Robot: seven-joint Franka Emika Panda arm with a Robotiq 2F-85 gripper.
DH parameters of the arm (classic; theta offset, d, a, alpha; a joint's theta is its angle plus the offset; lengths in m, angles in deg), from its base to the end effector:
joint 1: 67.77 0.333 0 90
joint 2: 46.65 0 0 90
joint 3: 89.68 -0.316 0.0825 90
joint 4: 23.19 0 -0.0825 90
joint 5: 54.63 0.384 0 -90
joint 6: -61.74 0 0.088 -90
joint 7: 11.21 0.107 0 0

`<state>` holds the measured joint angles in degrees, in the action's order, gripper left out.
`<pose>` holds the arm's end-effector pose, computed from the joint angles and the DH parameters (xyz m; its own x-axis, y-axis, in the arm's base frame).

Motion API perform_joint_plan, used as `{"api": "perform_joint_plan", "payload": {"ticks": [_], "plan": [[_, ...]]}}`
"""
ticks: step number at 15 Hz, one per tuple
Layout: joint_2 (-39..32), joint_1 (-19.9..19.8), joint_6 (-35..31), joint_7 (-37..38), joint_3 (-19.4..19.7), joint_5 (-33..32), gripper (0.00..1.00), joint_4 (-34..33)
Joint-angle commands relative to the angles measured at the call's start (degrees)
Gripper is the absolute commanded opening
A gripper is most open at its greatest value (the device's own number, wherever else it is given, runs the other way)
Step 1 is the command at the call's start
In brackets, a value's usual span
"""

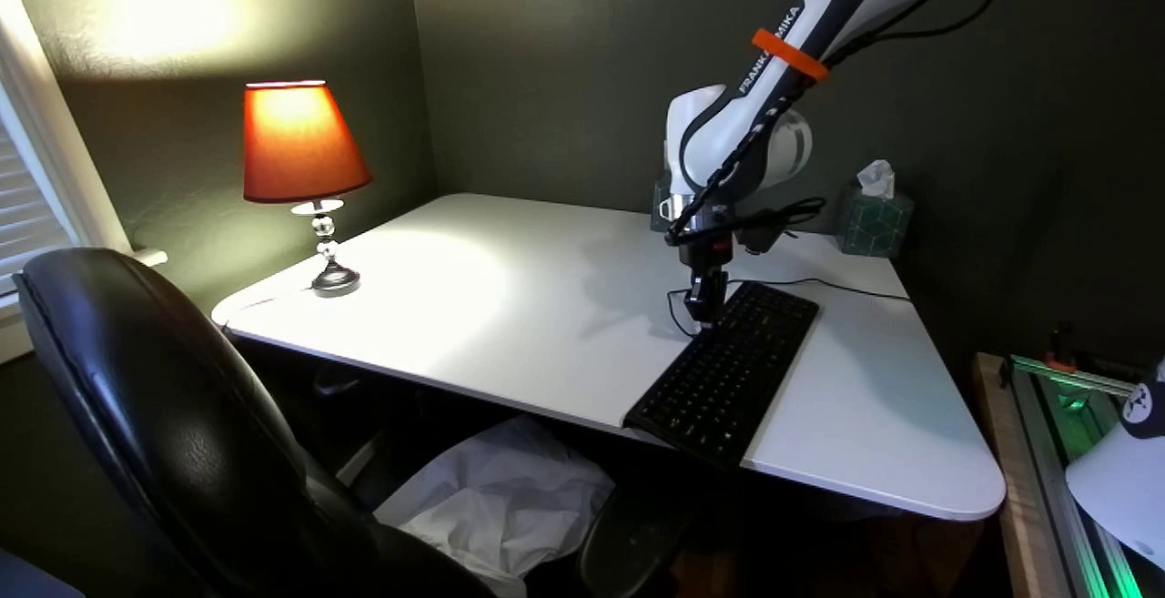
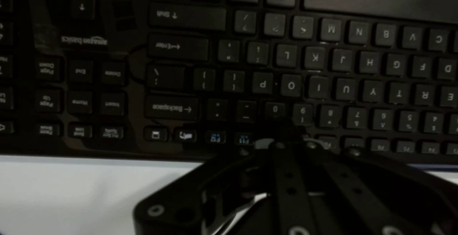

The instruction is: Press the button on the keyboard

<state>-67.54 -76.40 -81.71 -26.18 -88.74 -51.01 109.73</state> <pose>0.4935 -0.0841 0.1696 0.9847 0.0458 -0.1684 0.0348 -0.9971 -0.0678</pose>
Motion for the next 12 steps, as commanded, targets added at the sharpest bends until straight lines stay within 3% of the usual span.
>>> {"api": "perform_joint_plan", "payload": {"ticks": [1,12], "plan": [[-1.25,-0.54,2.40,-0.99,-0.57,1.01,0.00,-1.76],[-2.92,-0.37,4.51,-0.38,-0.38,0.84,0.00,-4.02]]}}
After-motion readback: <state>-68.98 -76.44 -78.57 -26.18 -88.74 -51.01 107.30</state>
